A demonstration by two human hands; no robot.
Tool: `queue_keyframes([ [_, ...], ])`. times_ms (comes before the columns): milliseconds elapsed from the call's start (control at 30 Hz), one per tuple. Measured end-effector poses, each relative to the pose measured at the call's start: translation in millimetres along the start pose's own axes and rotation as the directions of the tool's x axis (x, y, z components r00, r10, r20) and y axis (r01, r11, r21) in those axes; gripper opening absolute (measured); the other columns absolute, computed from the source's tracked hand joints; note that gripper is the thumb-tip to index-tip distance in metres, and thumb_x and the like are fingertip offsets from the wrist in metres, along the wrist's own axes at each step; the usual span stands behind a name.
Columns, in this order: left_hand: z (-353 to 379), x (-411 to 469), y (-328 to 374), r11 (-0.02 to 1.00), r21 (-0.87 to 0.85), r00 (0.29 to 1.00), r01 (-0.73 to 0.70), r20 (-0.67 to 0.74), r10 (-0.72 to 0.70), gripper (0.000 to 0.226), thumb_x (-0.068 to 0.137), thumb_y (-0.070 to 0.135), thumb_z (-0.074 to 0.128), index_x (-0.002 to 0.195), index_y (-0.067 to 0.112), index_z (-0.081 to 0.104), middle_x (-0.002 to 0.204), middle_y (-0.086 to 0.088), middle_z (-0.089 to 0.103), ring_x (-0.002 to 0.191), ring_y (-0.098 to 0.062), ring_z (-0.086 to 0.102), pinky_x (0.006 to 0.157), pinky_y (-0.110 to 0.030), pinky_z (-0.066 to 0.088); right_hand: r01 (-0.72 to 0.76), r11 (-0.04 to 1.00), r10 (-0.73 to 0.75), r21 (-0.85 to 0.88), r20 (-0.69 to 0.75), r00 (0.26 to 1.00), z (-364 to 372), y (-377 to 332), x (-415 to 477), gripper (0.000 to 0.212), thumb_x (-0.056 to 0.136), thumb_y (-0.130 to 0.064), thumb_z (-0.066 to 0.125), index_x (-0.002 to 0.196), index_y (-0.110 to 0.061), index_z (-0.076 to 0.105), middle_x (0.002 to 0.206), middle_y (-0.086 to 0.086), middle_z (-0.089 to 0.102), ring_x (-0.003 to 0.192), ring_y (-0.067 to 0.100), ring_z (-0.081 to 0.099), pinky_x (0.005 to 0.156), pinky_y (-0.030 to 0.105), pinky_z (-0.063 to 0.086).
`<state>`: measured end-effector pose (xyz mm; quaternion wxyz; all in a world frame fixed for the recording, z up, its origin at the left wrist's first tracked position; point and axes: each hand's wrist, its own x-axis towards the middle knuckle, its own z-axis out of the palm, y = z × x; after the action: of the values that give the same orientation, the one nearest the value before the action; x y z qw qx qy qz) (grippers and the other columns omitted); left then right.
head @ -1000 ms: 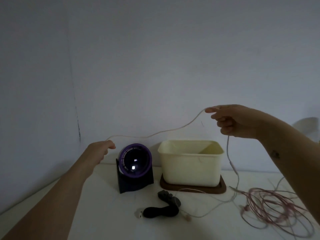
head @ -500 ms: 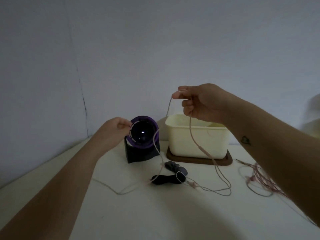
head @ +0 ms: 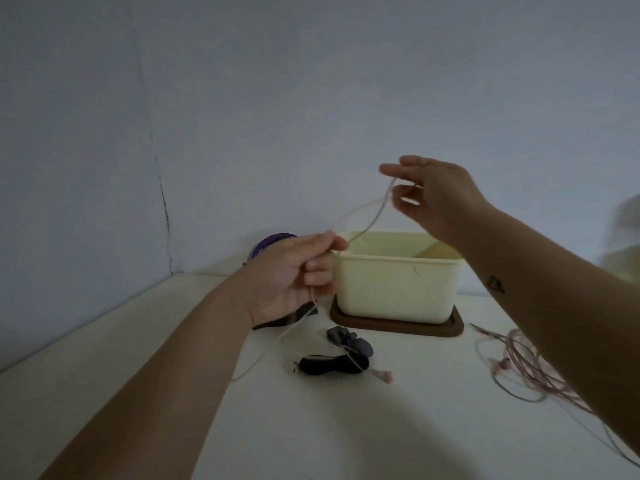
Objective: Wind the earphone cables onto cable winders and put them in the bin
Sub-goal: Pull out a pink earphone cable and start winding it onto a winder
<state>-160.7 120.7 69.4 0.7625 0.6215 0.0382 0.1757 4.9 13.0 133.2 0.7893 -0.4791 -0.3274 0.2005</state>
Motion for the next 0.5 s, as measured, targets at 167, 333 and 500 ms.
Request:
queue_keyframes([
  [167, -26, -5, 17, 0.992, -0.057, 0.988, -0.111, -0.119, 0.104, 0.023, 0.088, 0.026, 0.049, 0.08, 0.012, 0.065, 0.049, 0.009, 0.032, 0.037, -0.002, 0.029, 0.048, -0.018, 0.046, 0.037, 0.997, -0.05, -0.073, -0.187, 0.981, -33, 10, 16, 0.022, 0.095, 0.002, 0.044, 0.113, -0.008, 0.051, 0.106, 0.007, 0.069, 0.066, 0.013, 0.053, 0.067, 0.025, 0.052],
  [333, -37, -7, 35, 0.932, -0.13, 0.927, -0.338, -0.215, 0.306, 0.026, 0.086, 0.028, 0.051, 0.072, 0.017, 0.069, 0.052, 0.009, 0.037, 0.04, -0.003, 0.035, 0.056, -0.018, 0.05, 0.014, 0.991, -0.048, -0.134, -0.255, 0.966, -47, 39, 21, 0.021, 0.096, 0.001, 0.039, 0.112, -0.009, 0.049, 0.112, 0.008, 0.067, 0.066, 0.014, 0.052, 0.07, 0.028, 0.051],
  [500, -46, -10, 40, 0.884, -0.159, 0.871, -0.44, -0.314, 0.377, 0.025, 0.094, 0.029, 0.048, 0.087, 0.019, 0.07, 0.053, 0.01, 0.039, 0.041, -0.003, 0.037, 0.061, -0.016, 0.05, -0.05, 0.979, 0.006, -0.2, -0.218, 0.976, -48, 67, 13, 0.016, 0.097, -0.003, 0.043, 0.109, -0.01, 0.051, 0.103, 0.005, 0.068, 0.068, 0.014, 0.053, 0.07, 0.027, 0.05],
])
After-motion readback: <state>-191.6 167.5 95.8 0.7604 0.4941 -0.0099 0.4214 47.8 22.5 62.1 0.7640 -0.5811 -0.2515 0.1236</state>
